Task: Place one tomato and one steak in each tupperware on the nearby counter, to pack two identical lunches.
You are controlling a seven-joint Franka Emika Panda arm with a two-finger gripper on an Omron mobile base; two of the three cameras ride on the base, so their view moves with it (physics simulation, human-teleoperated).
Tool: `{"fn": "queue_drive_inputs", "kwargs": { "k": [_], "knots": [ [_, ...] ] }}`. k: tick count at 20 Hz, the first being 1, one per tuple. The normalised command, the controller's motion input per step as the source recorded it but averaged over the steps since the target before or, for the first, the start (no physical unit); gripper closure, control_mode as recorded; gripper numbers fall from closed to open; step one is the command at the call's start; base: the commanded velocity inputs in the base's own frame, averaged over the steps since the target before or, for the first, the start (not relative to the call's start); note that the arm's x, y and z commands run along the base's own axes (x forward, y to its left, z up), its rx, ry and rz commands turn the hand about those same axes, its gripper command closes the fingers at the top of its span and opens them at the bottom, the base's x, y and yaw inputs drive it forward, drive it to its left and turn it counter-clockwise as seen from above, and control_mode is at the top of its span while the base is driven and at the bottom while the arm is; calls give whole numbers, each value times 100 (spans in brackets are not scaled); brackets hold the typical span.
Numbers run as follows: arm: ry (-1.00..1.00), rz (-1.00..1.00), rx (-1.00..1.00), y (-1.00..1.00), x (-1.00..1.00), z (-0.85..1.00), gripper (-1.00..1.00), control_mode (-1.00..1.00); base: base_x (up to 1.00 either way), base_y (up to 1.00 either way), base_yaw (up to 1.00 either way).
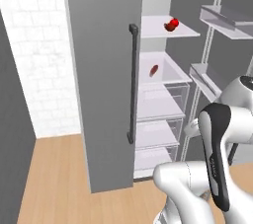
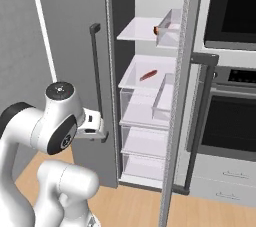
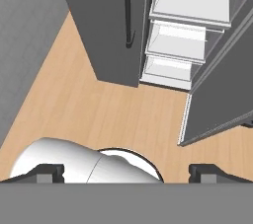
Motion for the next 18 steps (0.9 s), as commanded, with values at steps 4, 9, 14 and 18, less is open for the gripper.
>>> {"fn": "queue_drive_inputs", "kwargs": {
  "k": [4,9,14,18],
  "knots": [
    [0,0,0,0,0,0,-100,100,33,-34,0],
    [0,0,0,0,0,0,-100,100,9,-51,0],
    [0,0,0,0,0,0,-100,100,13,-33,0],
    [0,0,0,0,0,0,-100,100,61,41,-4]
  ]
}}
